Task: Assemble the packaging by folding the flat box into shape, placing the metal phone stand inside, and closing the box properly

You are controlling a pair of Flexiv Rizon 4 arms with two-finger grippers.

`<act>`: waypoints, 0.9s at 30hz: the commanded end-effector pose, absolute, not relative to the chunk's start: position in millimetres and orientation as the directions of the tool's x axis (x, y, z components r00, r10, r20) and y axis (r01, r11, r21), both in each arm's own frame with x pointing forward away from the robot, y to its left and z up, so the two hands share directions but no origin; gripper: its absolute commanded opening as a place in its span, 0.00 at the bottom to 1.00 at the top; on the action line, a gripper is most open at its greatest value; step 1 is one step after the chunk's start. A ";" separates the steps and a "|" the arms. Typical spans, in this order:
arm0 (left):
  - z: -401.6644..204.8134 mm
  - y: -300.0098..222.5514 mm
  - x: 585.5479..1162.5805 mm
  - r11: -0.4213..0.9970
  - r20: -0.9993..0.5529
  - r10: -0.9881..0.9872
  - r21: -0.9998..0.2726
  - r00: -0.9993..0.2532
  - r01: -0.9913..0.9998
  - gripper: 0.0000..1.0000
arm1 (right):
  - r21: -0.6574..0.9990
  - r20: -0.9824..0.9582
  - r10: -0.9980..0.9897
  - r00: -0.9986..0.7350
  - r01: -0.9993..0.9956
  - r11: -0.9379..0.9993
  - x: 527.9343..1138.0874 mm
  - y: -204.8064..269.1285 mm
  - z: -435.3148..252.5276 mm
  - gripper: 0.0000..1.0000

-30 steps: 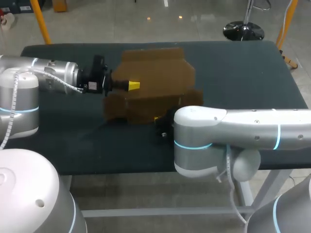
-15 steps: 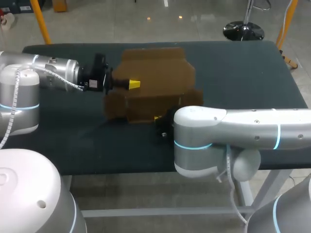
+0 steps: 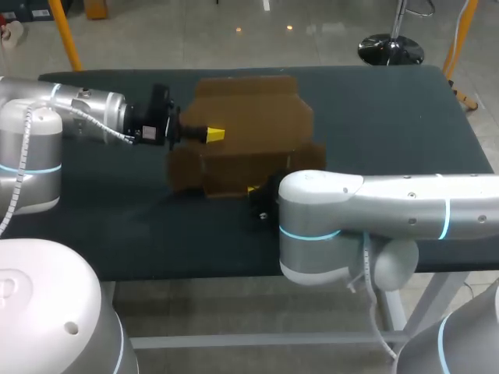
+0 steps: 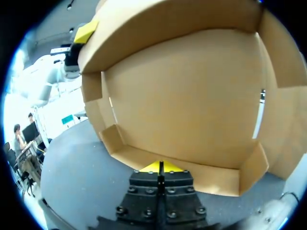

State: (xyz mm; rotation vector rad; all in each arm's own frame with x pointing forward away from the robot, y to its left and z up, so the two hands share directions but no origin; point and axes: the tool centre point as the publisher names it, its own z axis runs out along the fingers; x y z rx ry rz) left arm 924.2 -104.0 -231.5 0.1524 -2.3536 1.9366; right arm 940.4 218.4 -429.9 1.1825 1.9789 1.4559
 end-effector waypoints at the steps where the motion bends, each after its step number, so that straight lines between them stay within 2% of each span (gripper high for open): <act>1: -234.3 -103.8 923.8 0.197 0.134 -0.019 -0.971 -0.991 -0.135 0.00 | 0.918 0.148 0.821 -0.551 0.386 0.093 941.9 220.0 -436.2 0.00; 27: -235.6 -103.8 923.9 0.207 0.138 -0.019 -0.968 -0.990 -0.139 0.00 | 0.922 0.146 0.816 -0.559 0.377 0.093 938.7 220.0 -432.6 0.00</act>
